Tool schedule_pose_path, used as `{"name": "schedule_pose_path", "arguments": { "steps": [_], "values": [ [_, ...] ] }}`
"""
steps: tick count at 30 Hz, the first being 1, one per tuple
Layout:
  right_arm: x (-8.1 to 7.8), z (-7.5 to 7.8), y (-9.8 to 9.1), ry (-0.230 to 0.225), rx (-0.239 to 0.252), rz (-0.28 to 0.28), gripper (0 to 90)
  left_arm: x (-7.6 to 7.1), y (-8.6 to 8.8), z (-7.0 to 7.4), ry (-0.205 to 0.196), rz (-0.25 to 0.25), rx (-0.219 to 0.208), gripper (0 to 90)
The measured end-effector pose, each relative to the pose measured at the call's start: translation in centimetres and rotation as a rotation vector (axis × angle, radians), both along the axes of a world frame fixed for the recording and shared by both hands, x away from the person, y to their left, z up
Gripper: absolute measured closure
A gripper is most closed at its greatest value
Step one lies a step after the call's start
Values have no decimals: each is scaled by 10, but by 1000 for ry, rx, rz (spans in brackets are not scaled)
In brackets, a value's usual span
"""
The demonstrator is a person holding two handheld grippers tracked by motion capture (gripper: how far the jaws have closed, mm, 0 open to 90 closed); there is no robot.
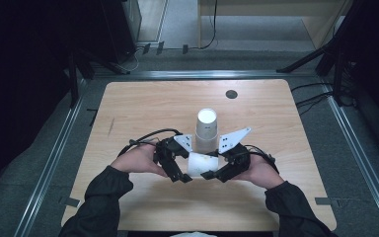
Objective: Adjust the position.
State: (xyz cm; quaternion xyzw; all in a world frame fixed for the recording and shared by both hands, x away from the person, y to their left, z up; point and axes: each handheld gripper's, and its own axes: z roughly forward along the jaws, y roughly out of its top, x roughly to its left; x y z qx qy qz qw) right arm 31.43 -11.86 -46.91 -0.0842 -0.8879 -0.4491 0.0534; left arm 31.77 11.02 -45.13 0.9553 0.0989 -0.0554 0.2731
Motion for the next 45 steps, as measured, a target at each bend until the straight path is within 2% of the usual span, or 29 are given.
{"name": "schedule_pose_path", "arguments": {
  "steps": [7, 9, 13, 19, 21, 24, 26, 28, 37, 40, 42, 45],
  "values": [
    [1, 4, -6, -3, 14, -11, 341, 0, 16, 2, -30, 63, -74, 133],
    [1, 5, -7, -4, 19, -18, 341, 0, 20, 0, -16, 90, -87, 133],
    [0, 6, -8, -11, 20, -20, 341, -5, 28, -6, 4, 113, -107, 136],
    [1, 6, -9, -4, 24, -19, 341, -16, 29, -17, 19, 107, -130, 132],
    [1, 6, -8, 0, 28, -13, 340, -19, 29, -20, 33, 105, -167, 132],
    [0, 6, -7, 2, 30, -2, 340, -20, 26, -20, 14, 106, -189, 132],
    [0, 6, -6, 3, 34, 4, 340, -19, 25, -20, 18, 103, -238, 132],
    [0, 5, -5, 4, 35, 8, 340, -18, 23, -20, 20, 96, -269, 133],
    [-1, 4, -1, 25, 43, 33, 339, -16, 17, -17, 16, 92, -357, 155],
    [-1, 3, 1, 37, 51, 44, 339, -15, 18, -16, 14, 86, -374, 170],
    [-1, 2, 2, 47, 57, 51, 339, -16, 18, -16, 3, 87, -380, 215],
    [-1, 2, 4, 50, 56, 51, 340, -16, 20, -15, -3, 85, -376, 235]
  ]
}}
